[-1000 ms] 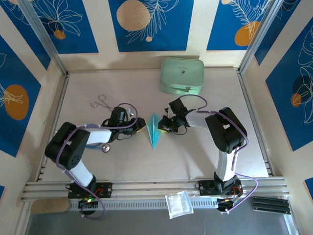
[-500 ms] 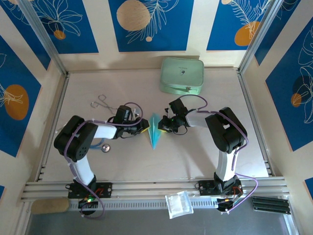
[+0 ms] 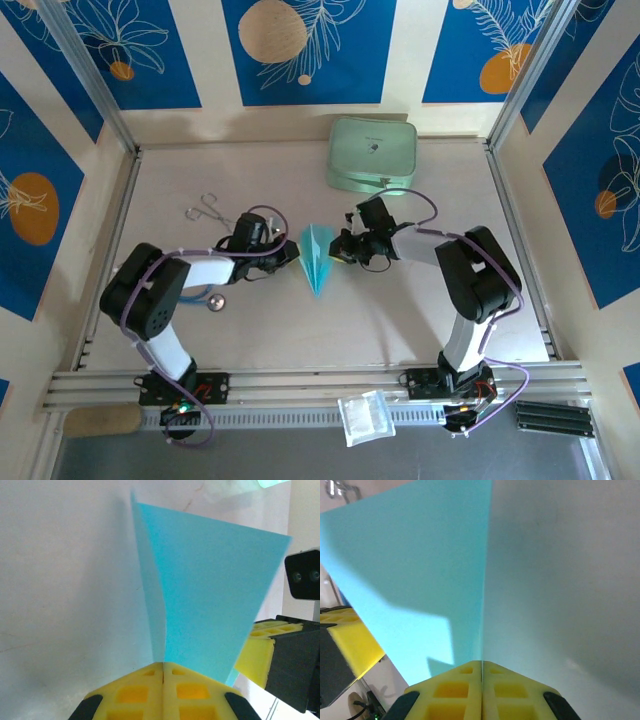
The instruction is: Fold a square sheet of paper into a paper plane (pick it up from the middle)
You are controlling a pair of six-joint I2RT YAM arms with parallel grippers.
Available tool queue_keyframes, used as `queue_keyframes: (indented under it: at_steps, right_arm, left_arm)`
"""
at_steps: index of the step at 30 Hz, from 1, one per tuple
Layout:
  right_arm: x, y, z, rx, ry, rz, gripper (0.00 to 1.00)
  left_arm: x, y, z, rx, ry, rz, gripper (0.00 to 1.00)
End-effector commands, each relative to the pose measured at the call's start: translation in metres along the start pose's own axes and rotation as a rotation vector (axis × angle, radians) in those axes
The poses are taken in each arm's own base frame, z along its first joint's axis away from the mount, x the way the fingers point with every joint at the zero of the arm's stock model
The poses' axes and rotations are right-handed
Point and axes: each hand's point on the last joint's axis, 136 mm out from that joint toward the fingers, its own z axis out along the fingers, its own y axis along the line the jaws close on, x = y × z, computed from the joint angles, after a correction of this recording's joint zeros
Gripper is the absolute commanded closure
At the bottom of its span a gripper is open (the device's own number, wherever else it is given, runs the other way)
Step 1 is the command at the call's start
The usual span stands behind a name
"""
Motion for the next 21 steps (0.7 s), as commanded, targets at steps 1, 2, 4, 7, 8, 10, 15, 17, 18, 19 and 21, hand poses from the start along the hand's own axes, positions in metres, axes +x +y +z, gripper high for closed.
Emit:
queue_keyframes:
  at_steps: [1,2,4,7,8,10,15,17,18,19,21]
  right_arm:
    - [0.003,0.003,-0.004,-0.024,0.003,0.014,0.92]
    - [0.005,0.001,-0.002,-0.023,0.006,0.020,0.92]
    - [0.006,-0.002,0.001,-0.016,0.009,0.033,0.92]
    - [0.009,-0.010,0.006,0.001,0.016,0.052,0.92]
    - [0.010,-0.012,0.007,0.008,0.017,0.054,0.92]
    - [0.011,-0.016,0.010,0.020,0.020,0.060,0.92]
    - [0.013,-0.022,0.016,0.037,0.034,0.073,0.92]
    - [0.015,-0.024,0.018,0.038,0.042,0.079,0.92]
    - [0.015,-0.024,0.018,0.038,0.043,0.079,0.92]
    - [0.015,-0.024,0.019,0.038,0.046,0.078,0.92]
    - [0.015,-0.022,0.021,0.033,0.052,0.077,0.92]
  left_arm:
    - [0.002,0.010,-0.008,-0.056,-0.029,0.008,1.00]
    - [0.002,0.013,-0.008,-0.064,-0.033,0.003,1.00]
    - [0.004,0.020,-0.008,-0.082,-0.038,-0.013,1.00]
    - [0.008,0.029,-0.008,-0.107,-0.041,-0.030,1.00]
    - [0.008,0.031,-0.008,-0.113,-0.042,-0.035,1.00]
    - [0.009,0.035,-0.008,-0.125,-0.044,-0.042,1.00]
    - [0.009,0.039,-0.010,-0.161,-0.042,-0.051,1.00]
    - [0.008,0.039,-0.011,-0.172,-0.041,-0.053,0.97]
    - [0.007,0.038,-0.012,-0.177,-0.041,-0.052,0.95]
    - [0.007,0.038,-0.013,-0.186,-0.042,-0.049,0.92]
    - [0.006,0.038,-0.018,-0.206,-0.043,-0.039,0.85]
